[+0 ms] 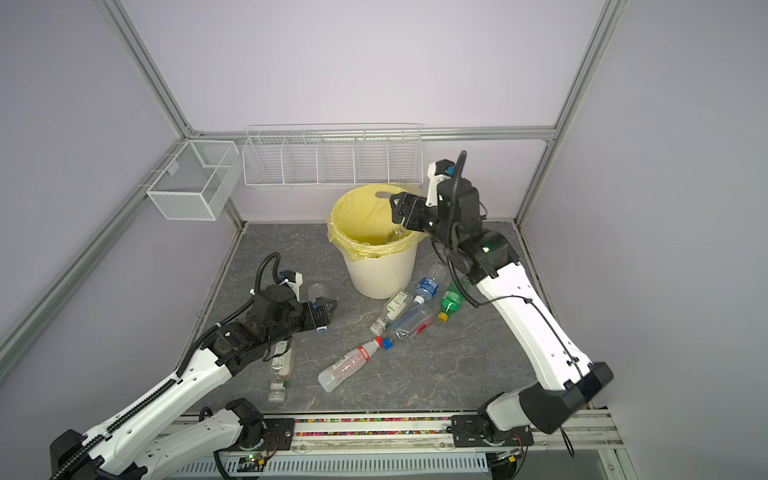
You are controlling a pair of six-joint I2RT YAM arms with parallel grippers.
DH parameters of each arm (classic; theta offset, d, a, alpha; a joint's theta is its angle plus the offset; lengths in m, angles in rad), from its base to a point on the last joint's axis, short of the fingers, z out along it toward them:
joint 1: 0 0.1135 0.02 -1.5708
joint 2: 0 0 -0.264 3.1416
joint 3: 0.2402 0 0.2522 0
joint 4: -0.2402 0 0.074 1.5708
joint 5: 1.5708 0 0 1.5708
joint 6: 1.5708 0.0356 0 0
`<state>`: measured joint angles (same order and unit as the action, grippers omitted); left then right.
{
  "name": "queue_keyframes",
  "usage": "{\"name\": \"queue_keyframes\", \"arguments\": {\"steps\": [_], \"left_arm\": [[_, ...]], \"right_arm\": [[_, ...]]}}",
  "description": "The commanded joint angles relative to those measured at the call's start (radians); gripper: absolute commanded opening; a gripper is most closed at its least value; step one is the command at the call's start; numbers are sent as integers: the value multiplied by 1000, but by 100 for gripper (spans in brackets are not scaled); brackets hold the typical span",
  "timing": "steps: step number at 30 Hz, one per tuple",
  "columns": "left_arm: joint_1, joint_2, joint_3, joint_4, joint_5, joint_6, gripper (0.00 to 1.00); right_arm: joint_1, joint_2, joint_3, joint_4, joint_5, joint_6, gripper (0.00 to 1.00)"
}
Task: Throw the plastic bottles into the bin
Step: 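Withdraw the right gripper from the bin down toward the green bottle, then reach the left gripper toward the clear blue-capped bottle while the right hovers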
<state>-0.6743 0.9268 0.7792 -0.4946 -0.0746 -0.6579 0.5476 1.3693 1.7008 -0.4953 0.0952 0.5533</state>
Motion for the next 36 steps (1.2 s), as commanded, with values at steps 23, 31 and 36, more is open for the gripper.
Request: {"name": "queue_keyframes", "arguments": {"steps": [23,31,36], "left_arm": [[-61,55,-45,14,111,62,99],[-134,103,-26,38,81,6,99],[-200,113,-14,42,7,-11,99]], "right_arm": [[-9,-457,-657,-229,75,62,88],[-73,-457,-780,-180,28,-2,88],[-143,-416,-815,-172,-39,-47,89]]}}
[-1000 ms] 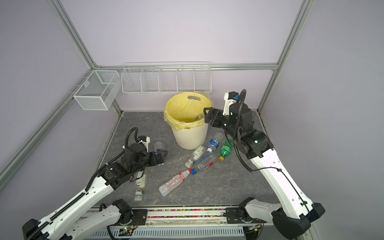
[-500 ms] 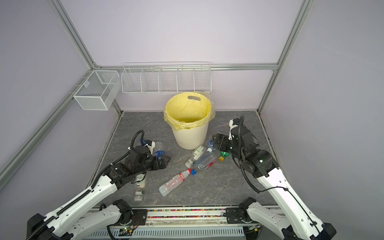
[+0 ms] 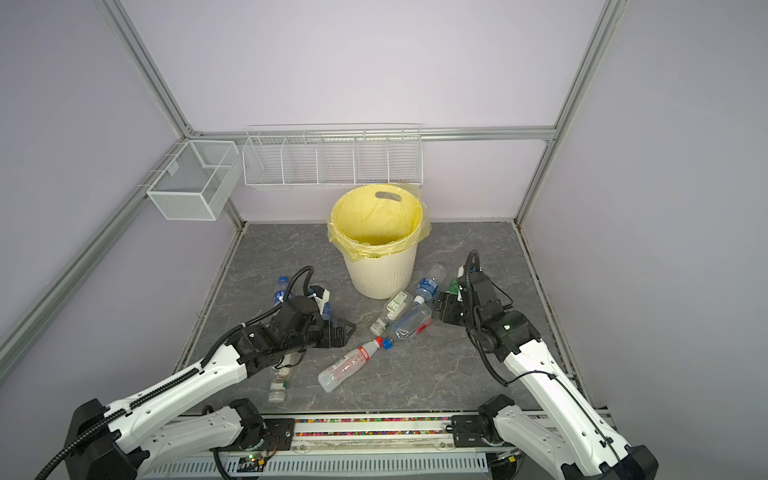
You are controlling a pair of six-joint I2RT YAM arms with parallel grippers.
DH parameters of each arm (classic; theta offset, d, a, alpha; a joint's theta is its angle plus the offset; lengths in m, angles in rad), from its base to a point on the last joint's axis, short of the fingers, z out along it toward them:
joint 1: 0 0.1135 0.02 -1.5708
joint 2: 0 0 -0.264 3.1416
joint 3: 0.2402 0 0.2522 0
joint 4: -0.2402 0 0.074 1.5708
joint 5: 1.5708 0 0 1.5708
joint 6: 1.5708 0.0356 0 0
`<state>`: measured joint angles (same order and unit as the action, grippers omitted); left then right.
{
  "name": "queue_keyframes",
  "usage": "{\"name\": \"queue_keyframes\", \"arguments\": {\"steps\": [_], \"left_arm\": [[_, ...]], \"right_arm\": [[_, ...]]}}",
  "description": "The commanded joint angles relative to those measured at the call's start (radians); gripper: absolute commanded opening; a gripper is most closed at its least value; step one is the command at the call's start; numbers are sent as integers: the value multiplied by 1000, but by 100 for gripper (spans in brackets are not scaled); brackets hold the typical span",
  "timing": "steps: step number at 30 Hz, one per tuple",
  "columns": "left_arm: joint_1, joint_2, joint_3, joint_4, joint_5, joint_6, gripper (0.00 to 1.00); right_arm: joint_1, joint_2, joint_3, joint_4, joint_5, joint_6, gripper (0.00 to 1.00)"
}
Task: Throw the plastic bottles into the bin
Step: 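Reach the left gripper toward the clear blue-capped bottle while the right hovers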
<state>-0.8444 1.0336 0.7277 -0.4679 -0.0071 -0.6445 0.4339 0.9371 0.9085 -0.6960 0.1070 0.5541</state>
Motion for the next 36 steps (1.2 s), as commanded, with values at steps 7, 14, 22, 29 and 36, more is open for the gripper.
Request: {"name": "queue_keyframes", "arguments": {"steps": [7,14,22,29,36], "left_arm": [[-139,37,83,19,-174,-33,99],[-179,65,93,75,-190,-25,99],[-198,167,148,70,-130,84,99],[-202,249,180,109,-74,157,99],[-206,269,215,113,-25,205,99]], "right_arm": [[-141,35,-67,67,-144,-91,89],[-245,134,-36,70,-212,-118,89],[-295,92,-114,110,-220,-47,89],[-302,54,-129,72,-182,-16,89],[-305,34,-137,76,-185,19,89]]}}
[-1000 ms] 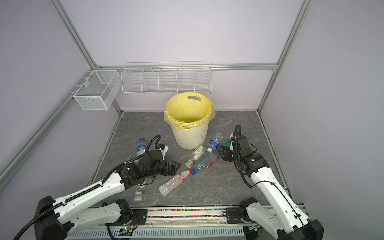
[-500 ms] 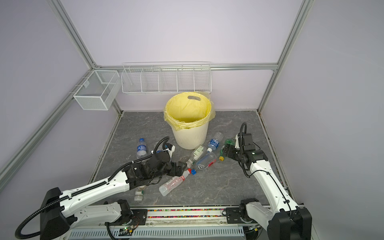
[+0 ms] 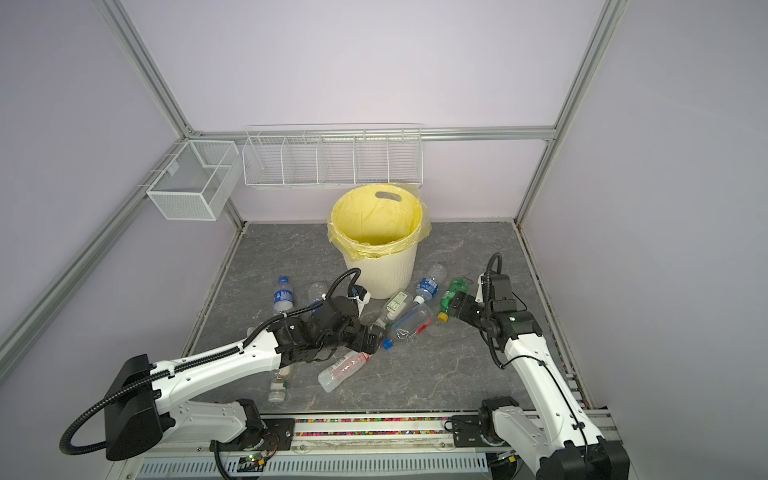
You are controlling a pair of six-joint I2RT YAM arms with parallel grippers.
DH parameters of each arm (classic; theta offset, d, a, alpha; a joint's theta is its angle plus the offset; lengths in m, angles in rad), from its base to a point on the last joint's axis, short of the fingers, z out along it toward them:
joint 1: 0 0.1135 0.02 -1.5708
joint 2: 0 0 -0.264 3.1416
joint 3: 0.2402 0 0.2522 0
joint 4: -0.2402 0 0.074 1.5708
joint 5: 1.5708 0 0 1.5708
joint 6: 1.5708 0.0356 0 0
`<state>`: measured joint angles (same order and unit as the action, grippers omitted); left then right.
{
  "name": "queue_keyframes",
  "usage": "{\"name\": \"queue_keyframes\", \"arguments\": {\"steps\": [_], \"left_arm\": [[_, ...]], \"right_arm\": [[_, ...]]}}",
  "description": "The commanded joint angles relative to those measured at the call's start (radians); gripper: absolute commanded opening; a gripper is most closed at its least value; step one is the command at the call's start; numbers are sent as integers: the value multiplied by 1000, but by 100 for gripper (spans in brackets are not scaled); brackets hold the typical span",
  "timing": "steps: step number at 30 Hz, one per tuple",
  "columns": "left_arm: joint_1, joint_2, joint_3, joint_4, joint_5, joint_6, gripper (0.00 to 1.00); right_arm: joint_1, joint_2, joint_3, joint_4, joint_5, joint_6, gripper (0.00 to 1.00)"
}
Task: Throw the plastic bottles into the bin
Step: 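Reach the left gripper toward the clear blue-capped bottle while the right hovers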
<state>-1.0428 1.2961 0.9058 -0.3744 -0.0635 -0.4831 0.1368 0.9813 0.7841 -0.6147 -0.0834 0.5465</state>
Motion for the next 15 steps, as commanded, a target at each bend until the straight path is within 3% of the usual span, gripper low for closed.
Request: {"name": "queue_keyframes", "arguments": {"steps": [1,15], "left_arm": [[-8,10,39,24,34,50,99],[-29,150,125,47,42,78,99]], "right_arm": [[-9,-9,-10,-5,1,26,89],[-52,1,-15,7,-61,-19,89]]}}
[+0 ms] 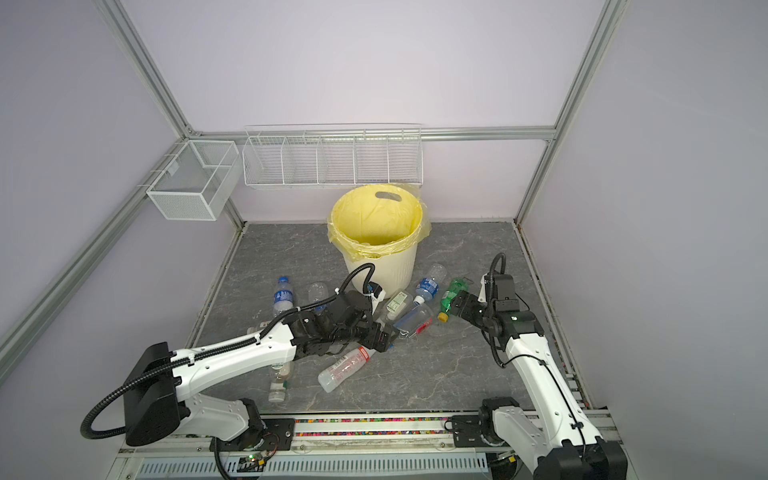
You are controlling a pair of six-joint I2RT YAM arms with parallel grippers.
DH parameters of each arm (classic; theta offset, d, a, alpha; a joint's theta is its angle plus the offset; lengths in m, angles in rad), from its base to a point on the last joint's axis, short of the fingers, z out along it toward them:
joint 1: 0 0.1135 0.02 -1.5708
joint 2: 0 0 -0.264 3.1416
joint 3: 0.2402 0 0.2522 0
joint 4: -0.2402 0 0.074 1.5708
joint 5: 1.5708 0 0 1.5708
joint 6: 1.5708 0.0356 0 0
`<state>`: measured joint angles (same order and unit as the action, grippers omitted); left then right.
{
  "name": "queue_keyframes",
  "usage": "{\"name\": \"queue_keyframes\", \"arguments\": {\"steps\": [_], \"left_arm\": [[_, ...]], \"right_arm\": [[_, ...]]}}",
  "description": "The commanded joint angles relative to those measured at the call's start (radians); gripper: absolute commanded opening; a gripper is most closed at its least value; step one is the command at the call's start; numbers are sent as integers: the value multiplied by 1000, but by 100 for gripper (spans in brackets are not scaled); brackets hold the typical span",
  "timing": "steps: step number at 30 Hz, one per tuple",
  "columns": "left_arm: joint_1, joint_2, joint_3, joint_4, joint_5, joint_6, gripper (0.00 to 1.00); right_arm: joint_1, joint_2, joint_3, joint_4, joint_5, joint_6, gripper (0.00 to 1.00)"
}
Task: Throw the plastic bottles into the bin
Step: 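Reach the left gripper toward the clear blue-capped bottle while the right hovers, then lower the left gripper and close it around the clear blue-capped bottle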
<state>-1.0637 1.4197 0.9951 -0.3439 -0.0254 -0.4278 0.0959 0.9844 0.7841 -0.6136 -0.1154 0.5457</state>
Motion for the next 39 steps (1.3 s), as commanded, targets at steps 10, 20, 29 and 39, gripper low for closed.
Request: {"name": "queue_keyframes", "arguments": {"steps": [10,20,29,39], "left_arm": [[-44,161,107,59,-14,63,99],[-50,273,180,62,-13,97,99],[-52,367,242,50,-22,109,100],[-52,488,363,-68,-37,107,98]], "right_arm": [[-38,-35,-23,-16,-62,-29,89],[-50,-99,-41,-60,-59,-34,89],[-60,-111,-42,-66,-65,-38,89],[-70,-116,-46,-73,-67,-48,89]]}}
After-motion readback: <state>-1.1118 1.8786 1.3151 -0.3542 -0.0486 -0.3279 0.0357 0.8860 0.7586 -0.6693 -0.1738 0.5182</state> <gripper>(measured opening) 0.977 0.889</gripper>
